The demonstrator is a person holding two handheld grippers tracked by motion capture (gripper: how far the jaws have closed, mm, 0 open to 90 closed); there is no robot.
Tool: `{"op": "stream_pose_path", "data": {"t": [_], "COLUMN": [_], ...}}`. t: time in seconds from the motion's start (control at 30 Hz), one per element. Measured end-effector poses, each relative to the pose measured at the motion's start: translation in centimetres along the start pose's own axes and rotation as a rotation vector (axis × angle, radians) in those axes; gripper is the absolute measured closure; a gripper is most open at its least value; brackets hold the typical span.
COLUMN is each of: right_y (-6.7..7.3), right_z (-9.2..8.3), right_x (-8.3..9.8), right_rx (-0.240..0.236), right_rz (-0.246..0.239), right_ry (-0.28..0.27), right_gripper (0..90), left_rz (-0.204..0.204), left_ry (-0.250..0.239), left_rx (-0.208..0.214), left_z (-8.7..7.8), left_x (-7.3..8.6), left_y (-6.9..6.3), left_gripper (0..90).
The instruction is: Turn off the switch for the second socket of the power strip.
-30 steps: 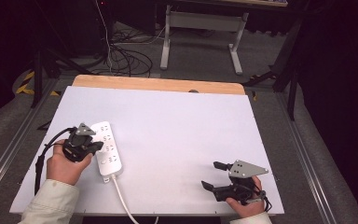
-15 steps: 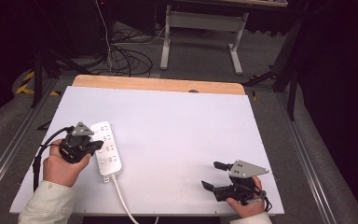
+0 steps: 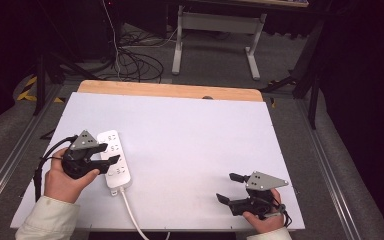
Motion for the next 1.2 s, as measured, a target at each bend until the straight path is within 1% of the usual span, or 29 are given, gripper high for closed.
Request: {"op": "stream_pose_path", "data": {"t": [0.1,0.13,0.3,0.43,0.53,0.57,0.63,0.67,0.7,0.77,0.83,0.93,0.97,1.0,1.1,1.17,1.2], "right_y": [0.0,0.0,0.0,0.0,0.0,0.0,0.1,0.1,0.1,0.1,0.1,0.1,0.1,0.1,0.1,0.1,0.1], "right_z": [0.0,0.0,0.0,0.0,-0.1,-0.1,-0.1,-0.1,-0.1,-0.1,-0.1,-0.2,-0.2,-0.2,-0.1,-0.2,-0.2], "right_x": [0.0,0.0,0.0,0.0,0.0,0.0,0.0,0.0,0.0,-0.1,-0.1,-0.1,-0.1,-0.1,-0.1,-0.1,-0.1], "right_rx": [0.0,0.0,-0.001,-0.002,0.0,0.0,0.0,-0.001,-0.001,-0.001,-0.001,-0.002,-0.003,-0.003,-0.003,-0.003,-0.004], "right_rz": [-0.001,-0.001,-0.001,-0.002,-0.002,-0.003,-0.003,-0.003,-0.003,-0.004,-0.005,-0.006,-0.006,-0.006,-0.007,-0.008,-0.008], "right_ry": [0.001,0.001,-0.002,-0.002,-0.005,-0.005,-0.006,-0.006,-0.006,-0.007,-0.006,-0.008,-0.008,-0.007,-0.007,-0.008,-0.008], "right_gripper": [20.1,20.1,20.1,20.1,20.1,20.1,20.1,20.1,20.1,20.1,20.1,20.1,20.1,20.1,20.1,20.1,20.1], "left_rz": [-0.006,-0.017,-0.031,-0.022,-0.026,-0.018,-0.022,-0.027,-0.025,-0.03,-0.035,-0.062,-0.064,-0.077,-0.085,-0.065,-0.07], "left_ry": [-0.027,-0.036,-0.089,-0.122,-0.152,-0.162,-0.184,-0.189,-0.197,-0.21,-0.232,-0.256,-0.263,-0.27,-0.275,-0.274,-0.271], "left_rx": [0.017,0.025,0.033,0.023,0.034,0.03,0.027,0.031,0.026,0.037,0.039,0.053,0.057,0.061,0.063,0.051,0.051], "left_z": [-0.5,-0.7,-1.6,-2.1,-2.7,-2.9,-3.2,-3.3,-3.4,-3.6,-3.8,-4.0,-4.1,-4.1,-4.1,-4.0,-4.0], "left_x": [-0.1,-0.2,-0.3,-0.2,-0.1,0.0,0.4,0.6,0.9,1.4,1.8,2.6,2.8,3.1,4.0,4.7,5.0], "left_y": [0.0,0.0,0.2,0.1,0.0,0.0,0.1,0.1,0.2,0.2,0.2,0.2,0.3,0.2,0.1,0.2,0.1], "left_gripper": [35.6,33.9,30.2,24.7,21.4,21.3,21.1,20.2,18.4,17.6,15.8,15.2,15.1,15.0,13.6,13.6,13.6]}}
Point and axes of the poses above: each handheld gripper's, and its own axes: z roughly forward along the jaws, x roughly out of its underside, y roughly to its left, the point moved 4 cm from there along z, roughly forward along the jaws, and after that the axes turned 15 degrees about -x, right-handed, at the moved point
